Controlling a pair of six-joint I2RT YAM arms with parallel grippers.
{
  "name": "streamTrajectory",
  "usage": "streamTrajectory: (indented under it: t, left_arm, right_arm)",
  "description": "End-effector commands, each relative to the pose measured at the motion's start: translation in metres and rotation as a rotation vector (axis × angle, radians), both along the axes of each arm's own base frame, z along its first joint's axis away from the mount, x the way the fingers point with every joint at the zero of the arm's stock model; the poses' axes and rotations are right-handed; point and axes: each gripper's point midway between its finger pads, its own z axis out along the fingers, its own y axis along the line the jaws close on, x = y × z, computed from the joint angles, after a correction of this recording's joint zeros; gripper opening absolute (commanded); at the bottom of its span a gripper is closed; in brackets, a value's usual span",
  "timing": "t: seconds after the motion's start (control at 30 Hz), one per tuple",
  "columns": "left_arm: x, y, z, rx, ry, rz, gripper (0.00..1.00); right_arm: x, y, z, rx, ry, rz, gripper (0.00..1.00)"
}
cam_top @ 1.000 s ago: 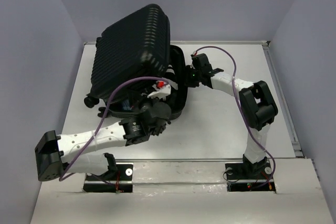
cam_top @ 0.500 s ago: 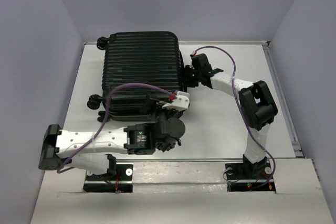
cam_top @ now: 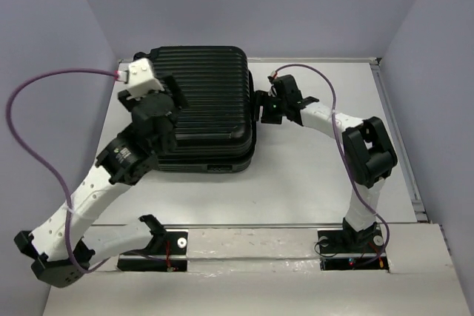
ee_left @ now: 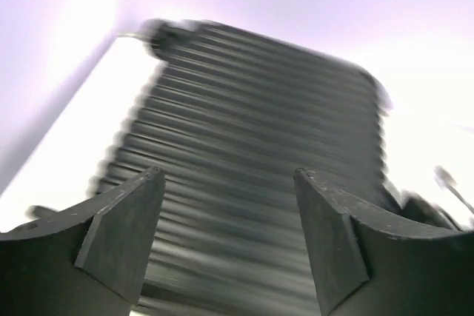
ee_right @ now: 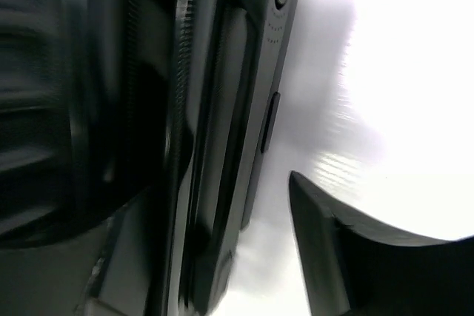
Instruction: Pack the luggage
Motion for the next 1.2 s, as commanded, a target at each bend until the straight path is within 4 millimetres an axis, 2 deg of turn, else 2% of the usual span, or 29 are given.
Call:
streamTrajectory:
  t: [0.0,0.1,0.13,0.2,0.23,0.3,0.33,0.37,0.4,0.43,0.5,0.53,0.73,0.83,0.93,0.97,1.03,1.13,1.17]
  left_arm:
    - [0.011,0.064,0.015,-0.187,-0.044,0.106,0.79]
    - [0.022,0.087,-0.003,-0.156,0.025,0.130,0.73]
    - [0.032,0.104,-0.021,-0.147,0.078,0.157,0.69]
    - [0.041,0.121,-0.042,-0.150,0.123,0.185,0.61]
    - [0.043,0.148,-0.057,-0.163,0.140,0.259,0.60]
    - [0.047,0.158,-0.068,-0.204,0.144,0.248,0.59]
    - [0.050,0.167,-0.076,-0.223,0.146,0.256,0.59]
    - [0.048,0.187,-0.080,-0.235,0.145,0.309,0.59]
    - [0.051,0.194,-0.089,-0.242,0.165,0.320,0.59]
    - [0.053,0.201,-0.095,-0.244,0.181,0.331,0.59]
    - [0.057,0.220,-0.110,-0.243,0.224,0.386,0.59]
    - [0.059,0.225,-0.116,-0.243,0.240,0.401,0.58]
    - [0.072,0.240,-0.150,-0.238,0.318,0.443,0.55]
    - [0.077,0.252,-0.181,-0.223,0.413,0.470,0.55]
    - [0.085,0.252,-0.209,-0.228,0.500,0.458,0.51]
    - [0.087,0.248,-0.221,-0.239,0.521,0.435,0.50]
    - [0.087,0.243,-0.232,-0.249,0.535,0.411,0.49]
    - [0.087,0.221,-0.250,-0.241,0.571,0.349,0.49]
    - [0.086,0.206,-0.259,-0.221,0.597,0.318,0.49]
  right_arm:
    - [-0.001,0.022,0.097,0.119,-0.207,0.089,0.76]
    - [-0.001,0.013,0.105,0.088,-0.232,0.062,0.77]
    - [0.002,0.004,0.107,0.063,-0.247,0.041,0.77]
    - [0.001,-0.001,0.109,0.045,-0.261,0.033,0.77]
    - [0.001,-0.004,0.110,0.030,-0.272,0.030,0.77]
    - [-0.003,-0.010,0.112,0.009,-0.288,0.029,0.70]
    - [-0.004,-0.014,0.113,-0.001,-0.297,0.020,0.66]
    - [-0.007,-0.017,0.109,-0.012,-0.292,0.018,0.59]
    - [-0.011,-0.020,0.117,-0.013,-0.314,0.023,0.38]
    - [-0.013,-0.021,0.119,-0.014,-0.321,0.022,0.30]
    - [-0.015,-0.029,0.120,-0.023,-0.330,0.015,0.14]
    - [-0.018,-0.030,0.127,-0.019,-0.346,0.021,0.13]
    - [-0.026,-0.033,0.125,-0.024,-0.350,0.039,0.11]
    - [-0.029,-0.028,0.119,-0.011,-0.331,0.067,0.09]
    - [-0.028,-0.026,0.115,-0.010,-0.322,0.078,0.08]
    - [-0.028,-0.027,0.117,-0.011,-0.329,0.075,0.09]
    - [-0.027,-0.029,0.119,-0.020,-0.338,0.069,0.09]
    - [-0.027,-0.029,0.121,-0.022,-0.345,0.067,0.09]
    - [-0.026,-0.029,0.119,-0.025,-0.342,0.065,0.09]
